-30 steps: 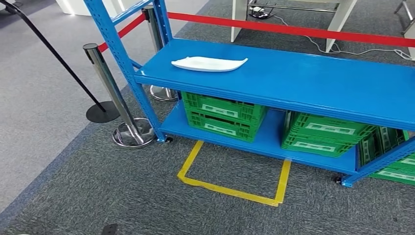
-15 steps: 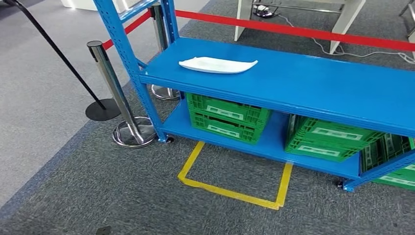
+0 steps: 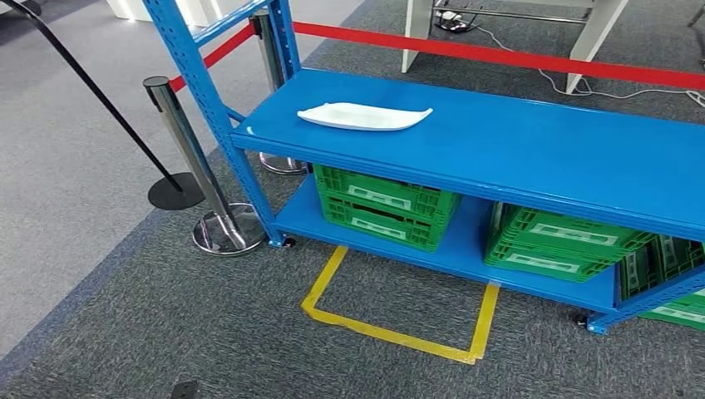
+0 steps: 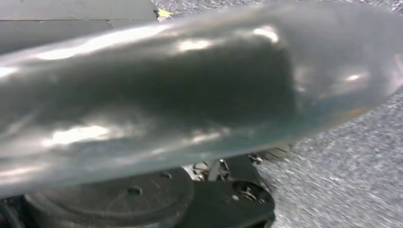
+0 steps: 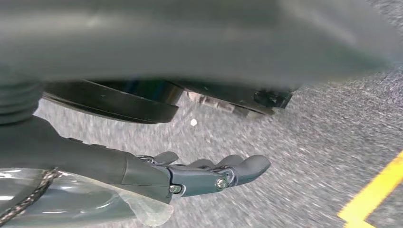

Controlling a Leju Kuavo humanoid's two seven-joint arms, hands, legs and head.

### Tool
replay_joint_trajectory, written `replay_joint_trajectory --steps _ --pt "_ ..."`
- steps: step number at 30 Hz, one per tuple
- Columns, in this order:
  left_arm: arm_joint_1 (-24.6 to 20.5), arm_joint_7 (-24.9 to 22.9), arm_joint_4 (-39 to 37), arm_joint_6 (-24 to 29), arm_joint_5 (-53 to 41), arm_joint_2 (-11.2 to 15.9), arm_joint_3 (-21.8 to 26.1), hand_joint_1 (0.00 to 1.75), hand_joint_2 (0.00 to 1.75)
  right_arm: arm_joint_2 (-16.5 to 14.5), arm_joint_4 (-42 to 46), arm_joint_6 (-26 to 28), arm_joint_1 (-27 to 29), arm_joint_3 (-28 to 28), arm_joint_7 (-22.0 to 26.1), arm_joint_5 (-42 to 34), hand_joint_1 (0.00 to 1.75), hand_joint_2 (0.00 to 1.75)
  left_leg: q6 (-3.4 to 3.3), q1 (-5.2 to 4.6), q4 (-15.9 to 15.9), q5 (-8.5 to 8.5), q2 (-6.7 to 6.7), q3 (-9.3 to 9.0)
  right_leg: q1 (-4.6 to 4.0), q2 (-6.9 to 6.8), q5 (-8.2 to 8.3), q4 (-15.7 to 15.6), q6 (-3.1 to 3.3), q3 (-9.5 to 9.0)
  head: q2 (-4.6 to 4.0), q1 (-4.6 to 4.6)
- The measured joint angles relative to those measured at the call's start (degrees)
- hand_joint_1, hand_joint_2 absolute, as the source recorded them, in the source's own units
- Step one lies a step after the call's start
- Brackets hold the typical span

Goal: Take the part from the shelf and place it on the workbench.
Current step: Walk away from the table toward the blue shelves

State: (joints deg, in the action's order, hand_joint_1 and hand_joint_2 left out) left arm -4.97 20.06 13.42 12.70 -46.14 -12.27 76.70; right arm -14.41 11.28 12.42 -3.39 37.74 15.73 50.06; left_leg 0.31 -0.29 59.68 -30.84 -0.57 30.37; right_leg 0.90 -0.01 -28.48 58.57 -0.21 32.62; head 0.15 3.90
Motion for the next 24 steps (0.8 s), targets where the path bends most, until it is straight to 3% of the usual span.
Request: replay_joint_trajectory --steps 2,4,5,6,7,9,10,15,17,19,20,21,22,24 --pt "-0.11 0.04 0.00 -0.04 -0.35 -0.22 -0.05 0.00 1.75 0.18 0.01 -1.31 -0.02 1.40 -0.07 -1.58 0.00 1.75 0.63 0.25 6.15 -3.14 0.12 2.80 0.12 -0.20 -0.24 -0.10 0.50 -0.34 0.00 0.23" --pt "-0.09 0.07 0.00 -0.08 -0.43 -0.43 -0.10 0.00 1.75 0.39 0.02 -1.98 0.02 2.64 -0.27 -2.41 0.00 1.75 1.02 0.55 13.59 -5.77 0.14 6.69 0.10 -0.30 -0.47 -0.10 0.69 -0.55 0.00 0.28" --pt "-0.04 0.09 0.00 -0.15 -0.19 -0.53 -0.11 0.00 1.75 0.48 0.02 -2.15 0.06 3.11 -0.53 -2.46 0.00 1.75 1.12 0.67 15.35 -5.74 0.15 7.79 0.10 -0.29 -0.59 -0.10 0.69 -0.70 0.00 0.28" --pt "0.00 0.09 0.00 -0.31 0.31 -0.59 -0.09 0.00 1.75 0.54 0.01 -2.18 0.09 3.44 -0.95 -2.24 0.00 1.75 1.15 0.79 14.67 -4.39 0.15 7.78 0.11 -0.25 -0.73 -0.09 0.63 -0.91 0.00 0.29" --pt "0.02 0.09 0.00 -0.57 0.96 -0.61 -0.04 0.00 1.75 0.56 0.01 -2.11 0.10 3.64 -1.43 -1.82 0.00 1.75 1.12 0.88 11.86 -2.15 0.17 6.76 0.12 -0.21 -0.89 -0.09 0.54 -1.20 0.00 0.28" --pt "-0.03 0.09 0.00 -1.28 2.16 -0.60 0.16 0.00 1.75 0.56 0.00 -1.76 0.03 3.74 -1.95 -0.87 0.00 1.75 0.90 0.87 3.96 2.05 0.32 3.58 0.05 -0.18 -1.29 -0.07 0.14 -1.61 0.00 0.27" --pt "-0.08 0.08 0.00 -1.62 2.50 -0.59 0.27 0.00 1.75 0.55 0.00 -1.66 -0.06 3.75 -1.81 -0.55 0.00 1.75 0.69 0.78 1.21 2.91 0.37 2.46 -0.04 -0.18 -1.43 -0.04 -0.16 -1.68 0.01 0.26" --pt "0.07 0.21 0.00 -2.10 2.46 -0.63 0.39 0.00 1.75 0.56 0.02 -2.40 -0.52 3.77 -1.33 0.05 0.00 1.75 -0.96 0.60 -1.23 3.12 0.30 1.81 -0.03 -0.21 -2.11 0.49 -1.68 -1.19 0.00 -0.04" --pt "-0.03 0.41 0.00 -2.10 2.57 -0.66 0.40 0.00 1.75 0.57 0.02 -2.55 -0.55 3.79 -1.51 0.04 0.00 1.75 -1.61 0.73 -1.65 3.29 0.35 1.64 0.00 -0.12 -4.93 5.61 -1.97 1.48 0.00 -0.26" --pt "-0.08 0.49 0.00 -2.11 2.63 -0.66 0.42 0.00 1.75 0.58 0.02 -2.60 -0.49 3.79 -1.56 0.02 0.00 1.75 -1.93 0.57 -1.66 3.22 0.38 1.66 -0.04 -0.09 -8.01 13.55 -2.13 5.64 0.00 -0.36" --pt "-0.07 0.51 0.00 -2.13 2.64 -0.67 0.43 0.00 1.75 0.58 0.02 -2.60 -0.43 3.80 -1.64 -0.04 0.00 1.75 -2.00 0.47 -1.65 3.17 0.39 1.62 -0.06 -0.09 -8.41 16.04 -2.14 7.07 0.00 -0.34" --pt "-0.06 0.55 0.00 -2.16 2.64 -0.67 0.43 0.00 1.75 0.59 0.02 -2.58 -0.39 3.83 -1.72 -0.17 0.00 1.75 -2.05 0.39 -1.65 3.11 0.35 1.53 -0.08 -0.09 -7.60 16.27 -2.07 7.45 0.00 -0.35" --pt "-0.06 0.58 0.00 -2.20 2.64 -0.66 0.44 0.00 1.75 0.60 0.02 -2.57 -0.37 3.91 -1.81 -0.34 0.00 1.75 -2.06 0.33 -1.65 3.05 0.29 1.38 -0.12 -0.09 -5.80 14.21 -1.91 6.67 0.00 -0.35" --pt "-0.07 0.58 0.00 -2.23 2.57 -0.67 0.44 0.00 1.75 0.60 0.02 -2.55 -0.45 4.11 -1.99 -0.63 0.00 1.75 -1.88 0.20 -1.60 2.83 0.16 1.06 -0.26 -0.08 -1.68 6.08 -1.36 2.91 0.00 -0.36"
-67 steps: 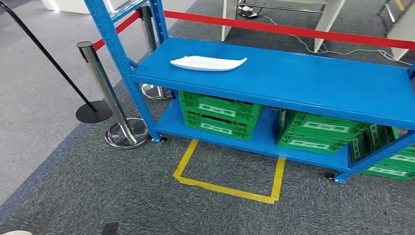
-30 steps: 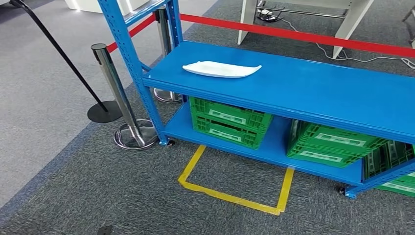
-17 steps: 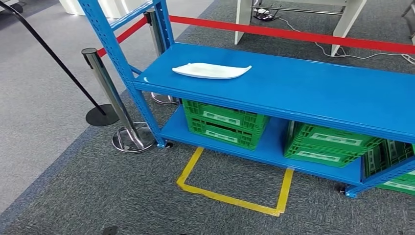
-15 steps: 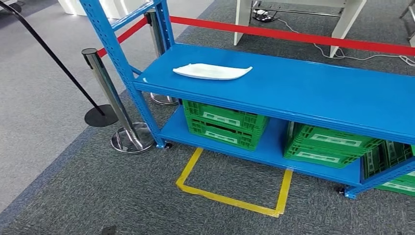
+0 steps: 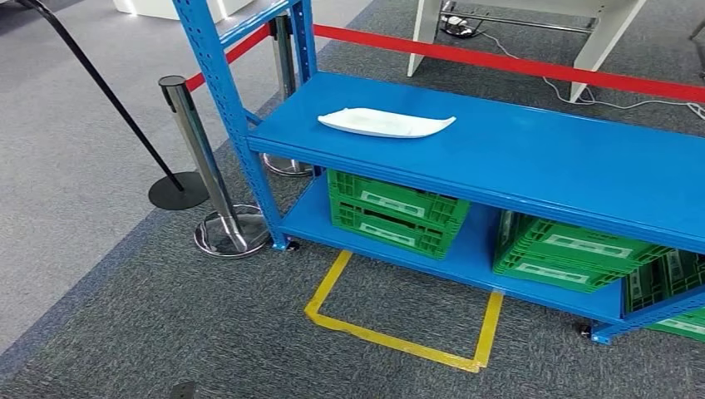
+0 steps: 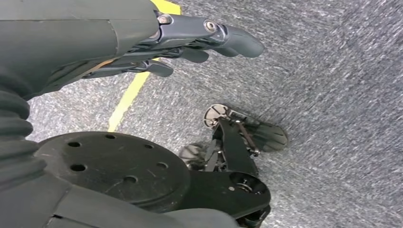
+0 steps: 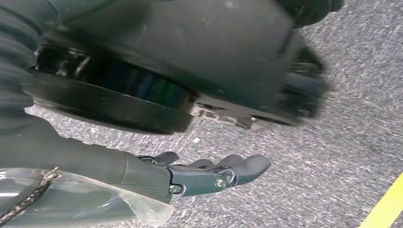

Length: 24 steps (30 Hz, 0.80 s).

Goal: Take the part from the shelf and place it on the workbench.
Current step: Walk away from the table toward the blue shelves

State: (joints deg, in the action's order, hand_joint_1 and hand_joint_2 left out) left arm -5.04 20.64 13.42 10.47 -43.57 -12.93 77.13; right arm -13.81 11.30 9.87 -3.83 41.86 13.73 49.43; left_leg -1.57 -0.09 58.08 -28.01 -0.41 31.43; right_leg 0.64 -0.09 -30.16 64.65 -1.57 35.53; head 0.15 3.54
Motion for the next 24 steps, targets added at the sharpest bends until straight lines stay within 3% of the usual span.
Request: replay_joint_trajectory --steps 2,6,8,10,11,12,13,15,16,18,20,22,24 --pt "-0.04 -0.19 0.00 0.03 -0.15 -0.01 0.00 0.00 1.75 0.01 0.00 -0.04 -0.09 0.15 -0.04 -0.09 0.00 1.75 0.48 -0.19 0.13 -0.21 -0.06 -0.03 -0.15 0.05 1.49 -5.50 0.46 -2.81 0.00 0.06" --pt "-0.06 -0.87 0.00 0.25 -0.30 -0.01 0.00 0.00 1.75 -0.02 0.00 0.06 0.14 0.46 0.53 0.25 0.00 1.75 1.67 -0.08 0.70 -0.77 -0.02 0.11 -0.09 0.07 1.60 -6.75 1.31 -3.60 0.00 0.17" --pt "-0.06 -0.94 0.00 0.30 -0.29 -0.01 0.00 0.00 1.75 -0.04 0.00 0.37 0.11 0.50 0.69 0.90 0.00 1.75 2.33 0.11 4.90 -3.40 0.04 1.84 0.17 -0.07 1.69 -7.03 1.79 -3.85 0.00 0.40" --pt "-0.01 -0.83 0.00 0.29 -0.24 -0.03 0.00 0.00 1.75 -0.04 0.00 0.86 0.16 0.50 0.55 1.60 0.00 1.75 2.86 0.36 12.53 -6.93 0.08 5.43 0.17 -0.19 1.59 -7.01 2.02 -3.90 0.00 0.52" --pt "0.05 -0.75 0.00 0.30 -0.17 -0.05 0.01 0.00 1.75 -0.04 0.00 1.17 0.24 0.50 0.39 1.97 0.00 1.75 3.02 0.48 15.39 -7.73 0.09 6.83 0.16 -0.22 1.54 -7.00 2.05 -3.93 0.00 0.51" --pt "0.10 -0.67 0.00 0.31 -0.09 -0.07 0.03 0.00 1.75 -0.04 0.00 1.45 0.32 0.48 0.20 2.29 0.00 1.75 3.11 0.57 16.33 -7.39 0.09 7.37 0.16 -0.21 1.49 -7.00 2.05 -3.99 0.00 0.52" --pt "0.14 -0.55 0.00 0.33 0.00 -0.09 0.05 0.00 1.75 -0.03 0.00 1.74 0.37 0.46 0.01 2.53 0.00 1.75 3.11 0.64 14.83 -5.85 0.10 6.76 0.17 -0.16 1.44 -6.99 2.01 -4.11 0.00 0.53" --pt "0.10 -0.37 0.00 0.45 0.10 -0.13 0.10 0.00 1.75 -0.04 0.00 2.20 0.42 0.44 -0.20 2.73 0.00 1.75 2.86 0.70 7.19 -1.61 0.16 3.26 0.15 -0.10 1.25 -6.99 1.78 -4.47 0.00 0.51" --pt "0.04 -0.33 0.00 0.56 0.04 -0.19 0.13 0.00 1.75 -0.04 0.00 2.38 0.40 0.44 -0.18 2.67 0.00 1.75 2.62 0.63 3.48 -0.26 0.17 1.60 0.05 -0.08 1.13 -6.93 1.55 -4.55 0.00 0.50" --pt "0.03 -0.66 0.00 0.88 -0.16 -0.28 -0.09 0.00 1.75 0.00 0.07 2.52 0.39 0.42 -0.10 2.10 0.00 1.75 2.10 0.41 0.30 0.17 0.15 0.27 -0.09 -0.11 1.04 -6.93 0.96 -4.52 0.00 0.45" --pt "0.43 -1.45 0.00 1.10 0.09 -0.23 -1.33 0.00 1.75 0.15 0.33 2.37 0.54 0.04 -0.15 0.77 0.00 1.75 1.43 0.35 -0.08 0.27 0.14 0.28 -0.05 -0.14 1.03 -7.11 0.27 -4.46 0.00 0.45" --pt "0.88 -2.23 0.02 1.03 1.18 -0.02 -3.44 0.00 1.75 0.49 0.61 2.03 0.91 -0.82 -0.33 -0.95 0.00 1.75 0.62 0.51 -0.54 0.54 0.21 0.15 0.02 -0.07 -0.22 -5.62 -0.22 -3.64 0.01 0.32" --pt "1.02 -2.94 0.18 0.70 2.71 0.36 -5.74 0.00 0.87 0.98 0.70 1.56 1.47 -1.90 -0.74 -2.81 0.00 1.75 0.11 0.56 -0.73 0.64 0.26 0.14 0.04 -0.01 -3.49 0.42 -0.43 -0.68 0.01 0.09"
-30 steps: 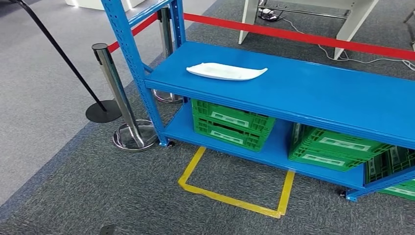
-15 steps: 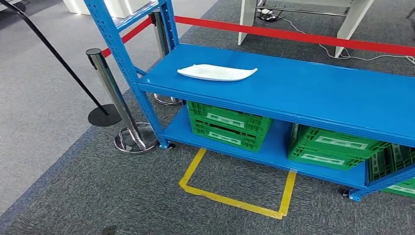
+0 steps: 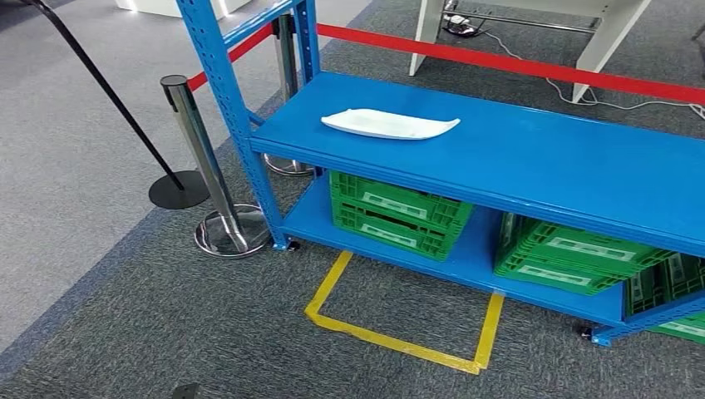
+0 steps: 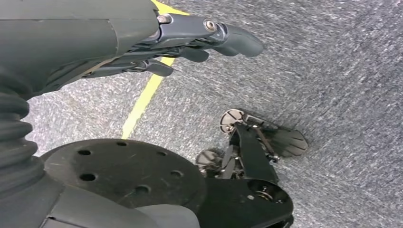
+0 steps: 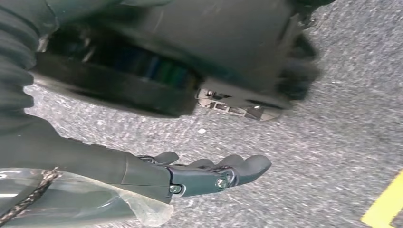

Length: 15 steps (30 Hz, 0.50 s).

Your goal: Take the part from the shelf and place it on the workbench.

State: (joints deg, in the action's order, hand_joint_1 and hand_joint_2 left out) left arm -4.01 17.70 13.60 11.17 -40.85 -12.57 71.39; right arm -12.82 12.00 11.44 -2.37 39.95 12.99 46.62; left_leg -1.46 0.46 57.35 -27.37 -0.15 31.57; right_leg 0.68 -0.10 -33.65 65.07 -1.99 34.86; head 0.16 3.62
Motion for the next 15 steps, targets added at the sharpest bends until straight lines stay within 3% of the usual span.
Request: replay_joint_trajectory --steps 2,3,4,6,8,9,12,13,15 --pt "0.09 -0.78 0.43 -0.45 1.69 0.52 -2.61 0.00 0.00 0.54 0.01 -0.54 0.72 -1.21 -0.48 -2.12 0.00 1.75 -0.16 -0.14 0.02 -0.07 0.03 0.01 -0.01 0.00 -2.77 7.33 -0.11 3.61 -0.01 -0.09" --pt "0.10 -1.15 0.74 -0.67 2.54 0.78 -3.95 0.00 0.00 0.79 0.02 -0.79 1.03 -1.83 -0.73 -3.13 0.00 1.75 -0.19 -0.21 0.03 -0.11 0.05 -0.03 -0.02 0.00 -2.81 8.86 -0.12 4.41 -0.01 -0.09" --pt "0.07 -1.49 1.12 -0.89 3.35 1.02 -5.24 0.00 0.00 1.01 0.02 -1.00 1.30 -2.44 -0.97 -4.08 0.00 1.75 -0.18 -0.24 0.04 -0.15 0.06 -0.12 -0.02 -0.01 -1.71 8.05 -0.07 4.03 -0.01 -0.09" --pt "0.00 -2.16 2.00 -1.33 4.95 1.44 -7.84 0.00 0.00 1.48 0.02 -1.43 1.95 -3.74 -1.56 -5.85 0.00 1.75 0.00 -0.26 0.06 -0.33 -0.03 -0.43 -0.01 -0.02 2.21 0.90 0.19 0.45 -0.01 -0.11" --pt "0.02 -2.87 2.90 -1.77 6.62 1.92 -10.68 0.00 0.00 1.93 0.02 -1.93 2.62 -5.18 -2.11 -7.79 0.00 1.75 0.49 -0.47 0.26 -0.56 -0.13 -0.50 -0.07 0.07 4.23 -5.82 0.56 -3.01 -0.01 -0.09" --pt "0.09 -3.23 3.26 -1.98 7.46 2.21 -12.08 0.00 0.00 2.13 0.03 -2.17 2.83 -5.90 -2.33 -8.76 0.00 1.31 0.79 -0.56 0.35 -0.59 -0.12 -0.44 -0.14 0.17 4.31 -7.16 0.75 -3.71 -0.01 -0.06" --pt "0.47 -4.32 4.07 -2.66 10.01 3.05 -16.38 0.00 0.00 2.73 0.18 -2.81 3.28 -8.22 -3.02 -11.69 0.00 1.31 1.59 -0.49 0.65 -0.82 -0.05 -0.34 -0.17 0.32 4.33 -7.44 1.46 -4.03 -0.01 0.02" --pt "0.72 -4.67 4.23 -2.87 10.87 3.32 -17.84 0.00 0.00 2.98 0.31 -3.01 3.46 -9.03 -3.33 -12.58 0.00 1.75 1.89 -0.42 1.65 -1.60 -0.04 0.00 -0.08 0.20 4.36 -7.55 1.77 -4.16 -0.01 0.14" --pt "1.26 -5.22 4.39 -3.21 12.16 3.76 -20.03 0.00 0.00 3.42 0.63 -3.37 3.76 -10.25 -3.89 -14.03 0.00 1.75 2.39 -0.28 4.95 -3.75 -0.02 1.36 0.05 -0.06 4.37 -7.69 2.21 -4.36 -0.01 0.33"
